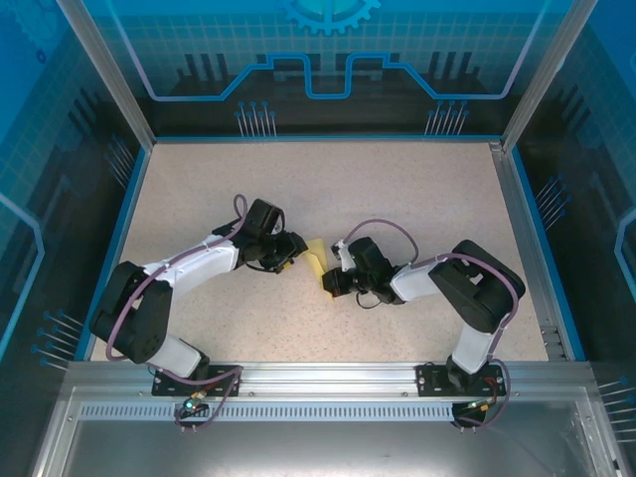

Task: Fold a paper plane with a square sheet of paper (pick it up from the middle)
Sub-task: Fold the wing for the fifth time at the center of the table.

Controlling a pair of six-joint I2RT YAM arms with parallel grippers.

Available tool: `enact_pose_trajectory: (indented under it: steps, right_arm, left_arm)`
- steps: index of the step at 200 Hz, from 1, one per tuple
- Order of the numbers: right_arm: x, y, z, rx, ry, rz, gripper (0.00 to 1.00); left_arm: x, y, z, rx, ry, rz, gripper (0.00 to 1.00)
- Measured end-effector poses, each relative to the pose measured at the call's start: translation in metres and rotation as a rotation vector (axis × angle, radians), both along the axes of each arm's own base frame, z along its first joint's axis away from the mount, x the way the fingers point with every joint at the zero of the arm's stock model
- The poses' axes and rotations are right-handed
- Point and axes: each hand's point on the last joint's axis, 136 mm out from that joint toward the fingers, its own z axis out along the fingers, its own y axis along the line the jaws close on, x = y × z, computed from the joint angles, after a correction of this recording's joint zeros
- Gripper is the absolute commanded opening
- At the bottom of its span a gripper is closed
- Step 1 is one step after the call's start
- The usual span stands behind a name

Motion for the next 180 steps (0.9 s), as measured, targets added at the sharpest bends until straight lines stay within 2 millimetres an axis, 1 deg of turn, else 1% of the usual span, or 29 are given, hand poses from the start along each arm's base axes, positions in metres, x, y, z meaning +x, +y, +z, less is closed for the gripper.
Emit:
enact_pose_trajectory:
  steps: [48, 92, 138, 180]
  right_arm:
    - [0.003, -0.002, 0.001, 0.097, 0.113, -0.018, 0.0]
    - [0.005, -0.005, 0.002, 0.143, 0.185, -0.041, 0.0]
    - [0.006, -0.007, 0.001, 0.161, 0.216, -0.05, 0.0]
    - [0.006, -0.007, 0.001, 0.172, 0.233, -0.057, 0.0]
  left_arm:
    - [0.004, -0.016, -0.006, -0.072, 0.001, -0.044, 0.46]
    - [0.01, -0.029, -0.013, -0.125, 0.0, -0.079, 0.46]
    - [0.019, -0.04, -0.021, -0.163, -0.02, -0.1, 0.47]
    - [0.022, -0.049, -0.029, -0.185, -0.024, -0.121, 0.47]
